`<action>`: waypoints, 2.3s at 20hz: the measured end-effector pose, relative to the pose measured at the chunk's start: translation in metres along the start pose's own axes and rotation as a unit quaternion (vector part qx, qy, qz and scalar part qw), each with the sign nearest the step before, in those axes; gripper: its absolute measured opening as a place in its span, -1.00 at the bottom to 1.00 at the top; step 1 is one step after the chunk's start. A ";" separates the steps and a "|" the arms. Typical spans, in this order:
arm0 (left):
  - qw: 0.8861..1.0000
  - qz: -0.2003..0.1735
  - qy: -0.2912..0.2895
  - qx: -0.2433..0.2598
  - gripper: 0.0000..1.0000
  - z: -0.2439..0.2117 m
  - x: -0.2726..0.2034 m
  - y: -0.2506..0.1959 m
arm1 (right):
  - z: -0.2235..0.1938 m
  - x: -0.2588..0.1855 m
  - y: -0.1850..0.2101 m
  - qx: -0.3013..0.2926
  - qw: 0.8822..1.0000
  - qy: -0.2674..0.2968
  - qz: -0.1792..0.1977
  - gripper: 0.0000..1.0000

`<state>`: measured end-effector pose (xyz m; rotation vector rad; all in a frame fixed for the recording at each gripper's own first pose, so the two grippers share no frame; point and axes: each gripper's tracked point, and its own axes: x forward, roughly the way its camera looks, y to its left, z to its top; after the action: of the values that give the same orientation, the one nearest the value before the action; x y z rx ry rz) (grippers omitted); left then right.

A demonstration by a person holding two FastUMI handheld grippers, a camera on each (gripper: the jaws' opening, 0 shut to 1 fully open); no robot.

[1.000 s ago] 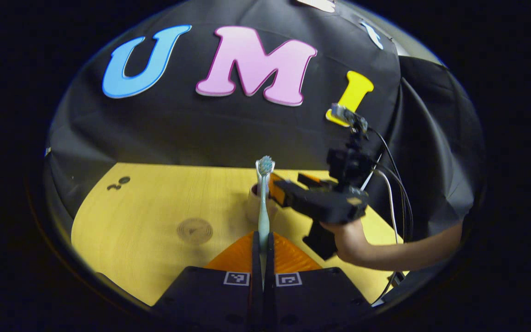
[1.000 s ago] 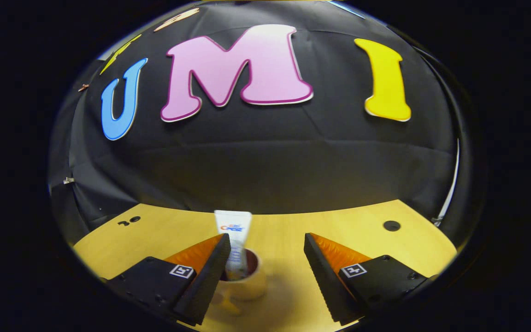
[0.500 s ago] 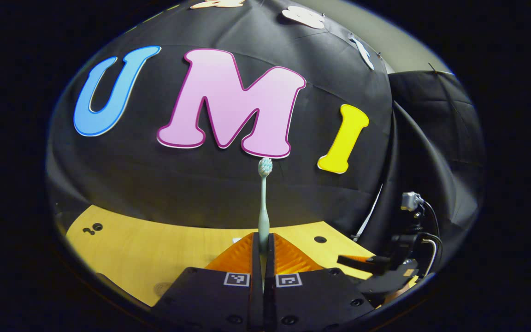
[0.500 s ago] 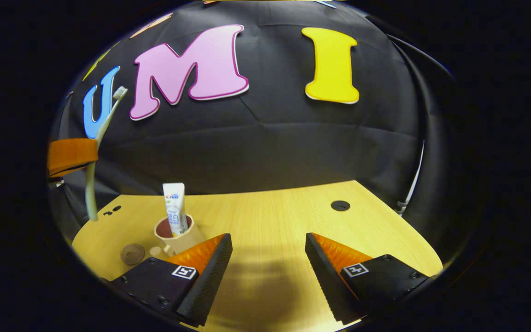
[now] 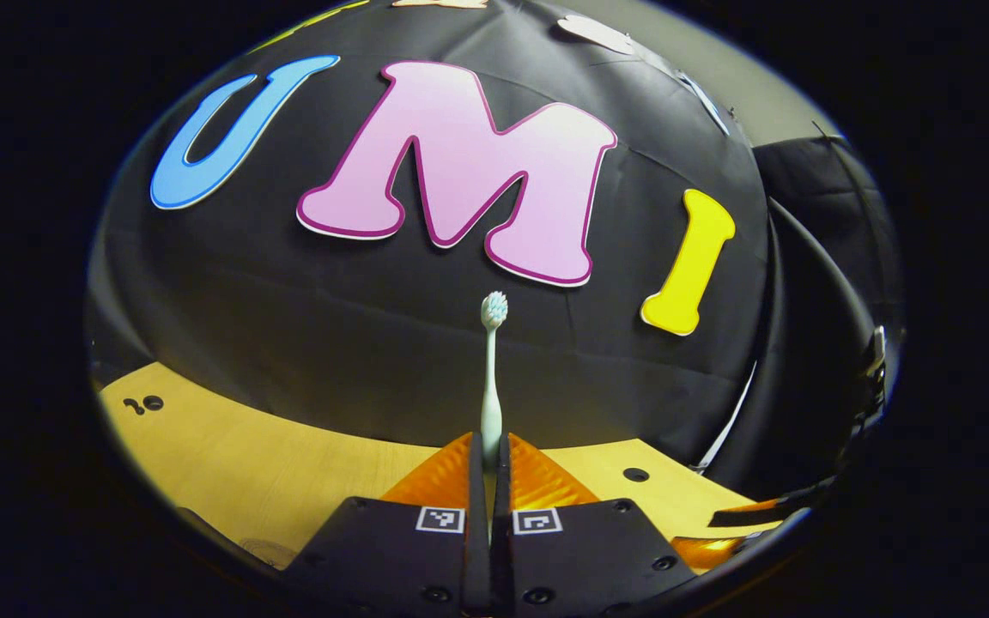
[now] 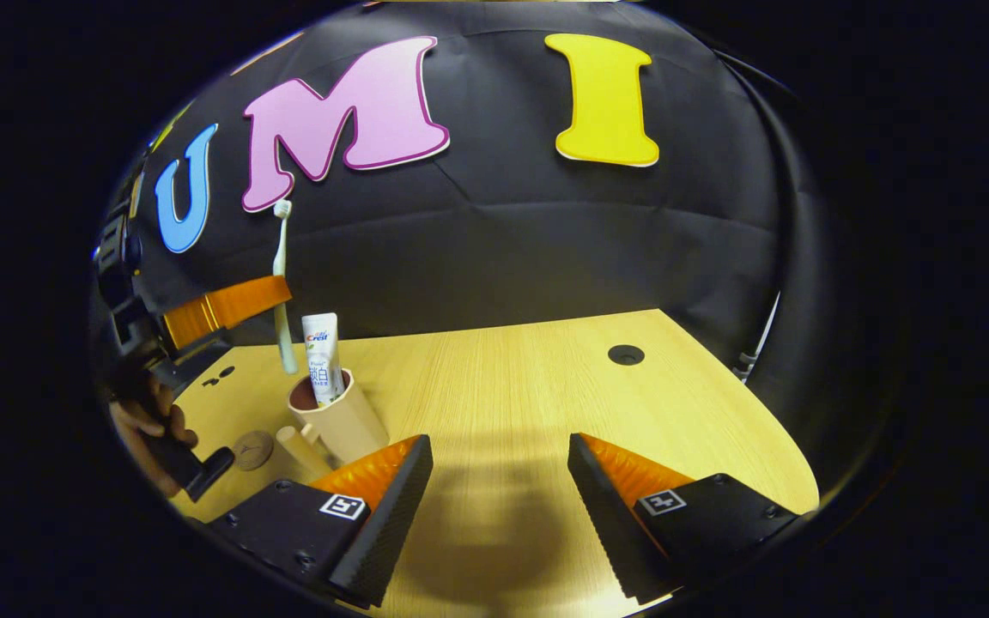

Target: Put the toothbrush and toothpaste on the desktop into the cup, then pick up the cup and place it on the coaster on the desktop.

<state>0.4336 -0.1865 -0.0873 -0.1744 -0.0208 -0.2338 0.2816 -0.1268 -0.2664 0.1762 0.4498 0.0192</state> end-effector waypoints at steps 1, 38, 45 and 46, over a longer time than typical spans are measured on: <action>1.000 0.000 0.003 -0.002 -0.87 -0.006 0.001 0.002 | 0.001 -0.001 -0.002 -0.004 1.000 -0.002 0.000 0.96; 0.961 0.194 0.194 -0.044 0.96 -0.092 -0.340 0.140 | -0.016 0.030 0.172 -0.071 0.963 0.225 0.130 0.96; 0.951 0.200 0.229 -0.058 0.96 -0.114 -0.381 0.151 | -0.056 0.049 0.195 -0.120 0.926 0.336 0.120 0.95; 0.952 0.194 0.231 -0.059 0.95 -0.115 -0.383 0.150 | -0.063 0.050 0.194 -0.130 0.918 0.357 0.116 0.96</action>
<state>0.0964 0.0251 -0.2416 -0.2356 0.4914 0.1216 0.3030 0.0777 -0.3096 -0.0508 1.1485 0.3868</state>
